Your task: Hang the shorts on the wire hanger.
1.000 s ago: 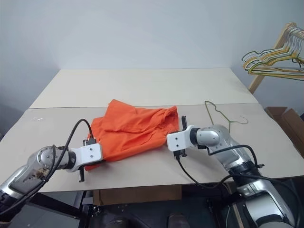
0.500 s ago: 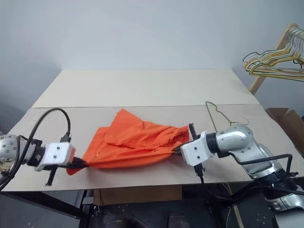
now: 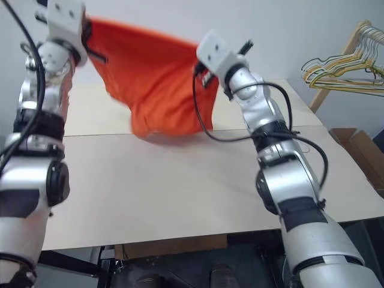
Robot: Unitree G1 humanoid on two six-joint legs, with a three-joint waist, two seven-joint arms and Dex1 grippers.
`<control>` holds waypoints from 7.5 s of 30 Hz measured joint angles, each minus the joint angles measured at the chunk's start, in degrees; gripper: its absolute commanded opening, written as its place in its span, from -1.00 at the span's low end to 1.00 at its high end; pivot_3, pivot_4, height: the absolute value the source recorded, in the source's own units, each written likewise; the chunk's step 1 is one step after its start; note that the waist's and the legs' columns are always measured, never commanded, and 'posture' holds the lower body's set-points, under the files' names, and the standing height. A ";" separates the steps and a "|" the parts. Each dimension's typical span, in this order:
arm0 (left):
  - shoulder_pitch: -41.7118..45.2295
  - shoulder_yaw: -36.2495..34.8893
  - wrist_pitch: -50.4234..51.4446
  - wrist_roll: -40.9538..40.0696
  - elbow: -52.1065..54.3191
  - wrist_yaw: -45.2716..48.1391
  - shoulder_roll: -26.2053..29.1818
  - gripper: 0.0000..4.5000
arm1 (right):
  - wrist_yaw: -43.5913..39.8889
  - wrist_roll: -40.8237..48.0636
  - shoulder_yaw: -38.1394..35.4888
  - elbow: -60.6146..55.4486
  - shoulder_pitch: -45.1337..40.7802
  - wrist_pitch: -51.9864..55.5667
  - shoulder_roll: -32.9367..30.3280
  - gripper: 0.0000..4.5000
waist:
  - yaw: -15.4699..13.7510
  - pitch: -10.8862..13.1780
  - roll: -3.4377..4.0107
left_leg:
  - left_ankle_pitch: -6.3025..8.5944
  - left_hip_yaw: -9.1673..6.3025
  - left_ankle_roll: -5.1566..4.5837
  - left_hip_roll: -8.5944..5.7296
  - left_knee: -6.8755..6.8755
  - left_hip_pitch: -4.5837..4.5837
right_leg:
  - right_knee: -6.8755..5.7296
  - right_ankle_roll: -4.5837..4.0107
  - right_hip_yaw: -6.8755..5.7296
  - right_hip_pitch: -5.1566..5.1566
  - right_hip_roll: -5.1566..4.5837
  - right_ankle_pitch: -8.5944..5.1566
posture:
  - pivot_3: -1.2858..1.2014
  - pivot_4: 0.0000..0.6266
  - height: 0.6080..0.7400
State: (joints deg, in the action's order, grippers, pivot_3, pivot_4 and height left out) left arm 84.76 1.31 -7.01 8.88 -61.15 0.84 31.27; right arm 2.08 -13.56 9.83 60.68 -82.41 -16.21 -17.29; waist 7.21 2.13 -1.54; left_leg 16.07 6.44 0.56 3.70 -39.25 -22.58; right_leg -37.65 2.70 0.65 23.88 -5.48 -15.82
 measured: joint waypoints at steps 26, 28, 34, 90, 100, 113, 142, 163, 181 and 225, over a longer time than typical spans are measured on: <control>-76.69 1.22 12.79 -29.60 75.10 68.70 34.28 -0.98 | -20.71 -20.02 21.03 0.89 31.55 -48.14 -18.38 -1.00 | 4.44 -0.17 0.18 | 0.09 -0.31 -0.75 0.03 0.27 2.31 | 0.55 0.12 0.35 -2.34 -0.10 -0.04 | 0.00 -1.00 1.00; -79.69 0.56 14.72 -30.03 78.57 70.27 36.05 -0.98 | -20.93 -21.32 21.59 -0.21 31.89 -48.42 -18.34 -1.00 | 3.59 -0.17 0.18 | 0.08 -0.29 -0.73 0.04 0.26 2.33 | 0.50 0.06 0.36 -2.34 -0.10 -0.01 | 0.00 -1.00 1.00; -86.31 -0.47 18.72 -29.23 86.26 69.40 36.68 -0.98 | -20.96 -22.98 21.91 -4.01 34.97 -48.43 -19.51 -1.00 | 1.76 -0.18 0.18 | 0.07 -0.18 -0.71 0.05 0.27 2.31 | 0.54 0.03 0.38 -2.31 -0.06 0.01 | -0.02 -1.00 1.00; -67.86 -6.99 42.25 -47.35 83.66 57.39 14.16 1.00 | -34.36 15.78 -1.75 -17.95 37.99 60.76 -20.99 -0.17 | 3.11 -0.56 0.13 | 0.03 -0.25 -0.64 0.06 0.09 1.52 | 0.61 0.01 0.26 -1.73 0.10 0.09 | -0.08 -1.00 1.00; -67.73 -6.87 42.16 -47.21 82.77 59.29 14.55 1.00 | -34.87 16.22 -4.97 -20.31 39.15 66.49 -21.49 -0.99 | 2.87 -0.73 0.09 | 0.03 -0.30 -0.64 0.07 0.09 1.49 | 0.63 0.01 0.21 -1.73 0.10 0.09 | -0.10 -1.00 1.00; -63.33 -4.28 39.96 -44.69 78.60 58.79 11.50 1.00 | -31.86 23.11 -19.69 -47.67 45.31 78.88 -23.29 -0.99 | 3.54 -0.76 0.26 | 0.05 -0.38 -0.68 0.10 0.11 1.46 | 0.61 0.03 0.28 -1.64 0.14 0.08 | -0.15 -1.00 1.00; -35.88 8.05 39.89 -35.45 44.29 77.97 7.77 1.00 | -38.40 6.68 -9.09 -62.06 56.26 -2.97 -31.38 -0.99 | 8.19 -0.76 0.25 | 0.06 -0.52 -0.70 0.04 0.09 1.49 | 0.59 0.08 0.27 -1.66 0.08 0.06 | -0.18 -1.00 1.00; -38.56 13.28 38.30 -25.49 44.58 78.58 7.39 0.02 | -39.58 5.86 -8.28 -61.36 53.95 -3.21 -29.79 -1.00 | 7.95 -0.76 0.25 | 0.07 -0.53 -0.72 0.05 0.09 1.48 | 0.57 0.08 0.30 -1.66 0.08 0.07 | -0.17 -1.00 1.00; -41.50 11.85 39.74 -24.66 47.59 74.00 8.16 -1.00 | -50.61 12.67 -8.14 -68.39 60.07 -2.30 -35.00 -0.10 | 7.65 -0.76 0.25 | 0.08 -0.58 -0.74 0.04 0.08 1.45 | 0.58 0.09 0.28 -1.66 0.05 0.07 | -0.15 -1.00 1.00; -51.07 10.03 29.15 -21.28 61.60 75.61 15.32 -0.54 | -76.55 17.30 17.75 -66.51 34.24 58.08 -31.98 -1.00 | 1.32 -0.77 0.30 | 0.20 -0.16 -0.95 0.10 -0.70 0.32 | 0.40 0.13 0.10 -0.82 0.09 0.11 | -0.08 -1.00 1.00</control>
State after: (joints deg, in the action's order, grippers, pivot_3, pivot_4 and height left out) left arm 33.69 11.34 22.14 -12.40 0.46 76.46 46.59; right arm -74.47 3.74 27.58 -5.82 -48.18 41.87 -49.27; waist 8.53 1.37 -1.24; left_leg 16.28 6.28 -0.39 3.79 -39.95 -22.26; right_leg -37.25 2.83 0.75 23.06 -5.39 -15.71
